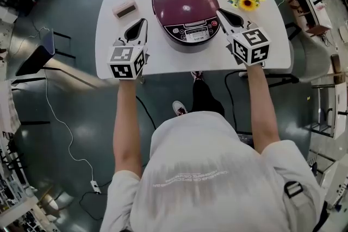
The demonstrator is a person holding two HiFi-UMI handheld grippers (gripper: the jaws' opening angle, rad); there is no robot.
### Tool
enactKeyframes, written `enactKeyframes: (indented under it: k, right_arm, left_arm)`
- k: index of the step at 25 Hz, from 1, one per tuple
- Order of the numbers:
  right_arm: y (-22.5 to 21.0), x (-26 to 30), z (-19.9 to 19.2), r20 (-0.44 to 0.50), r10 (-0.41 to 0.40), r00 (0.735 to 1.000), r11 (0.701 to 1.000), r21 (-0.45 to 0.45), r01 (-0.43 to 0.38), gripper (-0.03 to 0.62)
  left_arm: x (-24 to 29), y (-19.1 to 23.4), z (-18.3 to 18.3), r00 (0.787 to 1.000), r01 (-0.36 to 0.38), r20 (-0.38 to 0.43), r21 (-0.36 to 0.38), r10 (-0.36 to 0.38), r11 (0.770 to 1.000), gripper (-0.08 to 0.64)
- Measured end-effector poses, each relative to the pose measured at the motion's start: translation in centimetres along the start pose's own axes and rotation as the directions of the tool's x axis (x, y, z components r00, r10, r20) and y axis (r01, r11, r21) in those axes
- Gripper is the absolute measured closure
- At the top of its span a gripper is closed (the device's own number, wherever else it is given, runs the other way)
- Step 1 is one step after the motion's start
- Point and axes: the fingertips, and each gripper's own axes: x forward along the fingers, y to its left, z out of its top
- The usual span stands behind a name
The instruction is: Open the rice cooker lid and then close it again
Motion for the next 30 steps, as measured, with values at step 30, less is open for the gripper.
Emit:
enactKeyframes:
  k: [30]
  right_arm:
    - [5.2, -7.3, 5.8, 0.131, -0.029, 0.991, 0.984, -0.170, 0.051, 0.566]
  left_arm:
    - [-7.0, -5.3, 8.0, 0.987, -0.014, 0.162, 0.169, -0.014, 0.985, 0.545]
